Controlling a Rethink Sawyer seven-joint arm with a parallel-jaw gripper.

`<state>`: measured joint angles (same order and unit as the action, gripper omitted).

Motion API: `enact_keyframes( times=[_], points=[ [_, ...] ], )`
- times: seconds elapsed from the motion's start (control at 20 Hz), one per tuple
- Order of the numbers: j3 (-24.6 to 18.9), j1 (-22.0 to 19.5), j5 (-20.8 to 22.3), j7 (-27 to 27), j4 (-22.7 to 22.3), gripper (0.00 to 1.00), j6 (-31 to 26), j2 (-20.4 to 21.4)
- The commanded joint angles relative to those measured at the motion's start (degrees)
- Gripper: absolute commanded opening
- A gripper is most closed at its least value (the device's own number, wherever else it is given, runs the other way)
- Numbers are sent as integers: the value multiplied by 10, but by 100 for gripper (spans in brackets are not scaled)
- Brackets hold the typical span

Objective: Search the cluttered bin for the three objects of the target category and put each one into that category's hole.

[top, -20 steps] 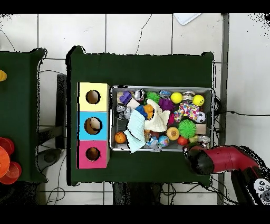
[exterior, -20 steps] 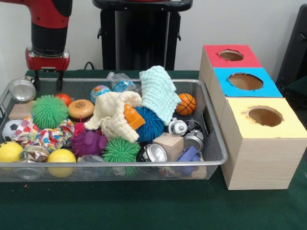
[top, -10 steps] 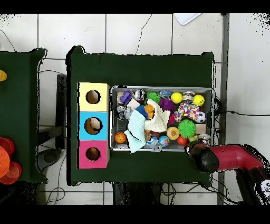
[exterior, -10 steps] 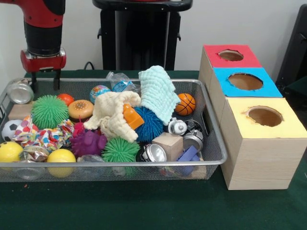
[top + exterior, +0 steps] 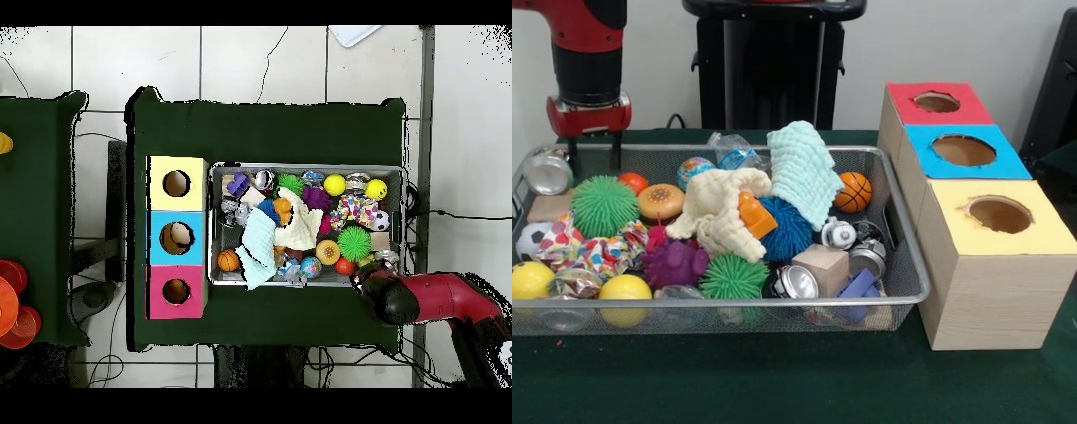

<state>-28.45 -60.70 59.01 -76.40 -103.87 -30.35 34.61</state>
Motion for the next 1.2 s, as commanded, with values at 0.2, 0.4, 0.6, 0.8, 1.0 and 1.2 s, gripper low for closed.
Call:
enact_keyframes(
  times=[0.2,0.4,0.6,0.8,1.0,1.2],
  points=[
    [5,25,77,-18,64,100,119,4],
    [61,81,123,-68,73,100,149,3],
    [161,181,202,-160,112,100,204,-22],
    [239,245,222,-205,168,100,263,-63],
    [317,305,206,-233,219,100,299,-112],
    [337,321,185,-227,225,100,264,-145]
  ],
)
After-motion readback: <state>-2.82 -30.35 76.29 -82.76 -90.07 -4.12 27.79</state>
